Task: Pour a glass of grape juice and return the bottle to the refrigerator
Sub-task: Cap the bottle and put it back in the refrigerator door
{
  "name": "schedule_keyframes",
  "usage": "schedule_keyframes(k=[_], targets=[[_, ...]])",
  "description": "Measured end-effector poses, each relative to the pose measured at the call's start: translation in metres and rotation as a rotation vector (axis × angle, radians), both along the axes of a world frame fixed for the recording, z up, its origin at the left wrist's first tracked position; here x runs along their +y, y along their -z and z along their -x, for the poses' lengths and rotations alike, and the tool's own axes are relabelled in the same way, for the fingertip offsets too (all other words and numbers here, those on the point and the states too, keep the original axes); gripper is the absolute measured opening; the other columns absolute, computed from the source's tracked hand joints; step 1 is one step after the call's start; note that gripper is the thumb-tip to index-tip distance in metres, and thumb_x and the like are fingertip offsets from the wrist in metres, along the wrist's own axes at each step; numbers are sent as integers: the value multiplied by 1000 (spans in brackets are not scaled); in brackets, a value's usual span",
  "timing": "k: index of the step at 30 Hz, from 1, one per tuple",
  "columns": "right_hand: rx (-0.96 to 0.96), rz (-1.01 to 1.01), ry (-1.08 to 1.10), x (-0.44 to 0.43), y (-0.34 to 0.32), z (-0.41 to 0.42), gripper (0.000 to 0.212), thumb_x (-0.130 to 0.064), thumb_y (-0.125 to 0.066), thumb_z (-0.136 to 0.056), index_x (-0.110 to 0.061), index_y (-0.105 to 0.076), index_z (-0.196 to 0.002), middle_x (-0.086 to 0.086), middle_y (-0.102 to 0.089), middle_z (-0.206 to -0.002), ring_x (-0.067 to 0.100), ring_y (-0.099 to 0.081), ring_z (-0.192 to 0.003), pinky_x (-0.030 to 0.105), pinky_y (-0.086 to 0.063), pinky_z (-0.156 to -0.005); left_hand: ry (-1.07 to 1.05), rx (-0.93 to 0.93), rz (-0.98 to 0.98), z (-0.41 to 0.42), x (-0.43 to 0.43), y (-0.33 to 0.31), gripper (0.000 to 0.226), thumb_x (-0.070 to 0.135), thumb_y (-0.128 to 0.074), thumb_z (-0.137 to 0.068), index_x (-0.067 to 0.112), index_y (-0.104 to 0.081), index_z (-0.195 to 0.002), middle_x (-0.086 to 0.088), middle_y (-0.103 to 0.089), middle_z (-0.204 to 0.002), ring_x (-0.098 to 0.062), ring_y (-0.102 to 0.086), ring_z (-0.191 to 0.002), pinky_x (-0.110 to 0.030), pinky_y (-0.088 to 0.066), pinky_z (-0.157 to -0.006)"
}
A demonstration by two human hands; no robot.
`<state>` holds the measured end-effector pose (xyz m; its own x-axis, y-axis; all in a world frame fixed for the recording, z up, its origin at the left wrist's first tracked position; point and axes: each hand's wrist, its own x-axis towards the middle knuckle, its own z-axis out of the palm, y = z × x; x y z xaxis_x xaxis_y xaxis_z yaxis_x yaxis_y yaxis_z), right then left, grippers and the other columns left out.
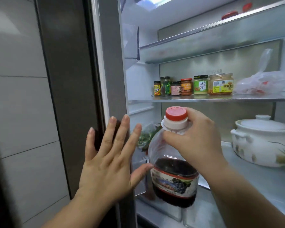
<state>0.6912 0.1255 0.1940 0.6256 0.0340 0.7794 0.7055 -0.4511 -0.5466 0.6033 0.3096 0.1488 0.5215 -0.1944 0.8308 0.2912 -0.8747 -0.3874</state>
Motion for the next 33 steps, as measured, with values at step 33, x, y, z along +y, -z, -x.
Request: schedule_keyframes(k=[33], targets=[[-248,-342,-567,171,-90,32,37,-49,-71,-57,-28,-64,-87,-14,-66,-79,4,-59,-73,22,-43,-65,-36,-294,136,75,121,14,74,50,-50,-84,10,-33,-143,-27,-16,-152,-47,-11,-143,-59,-20,-111]])
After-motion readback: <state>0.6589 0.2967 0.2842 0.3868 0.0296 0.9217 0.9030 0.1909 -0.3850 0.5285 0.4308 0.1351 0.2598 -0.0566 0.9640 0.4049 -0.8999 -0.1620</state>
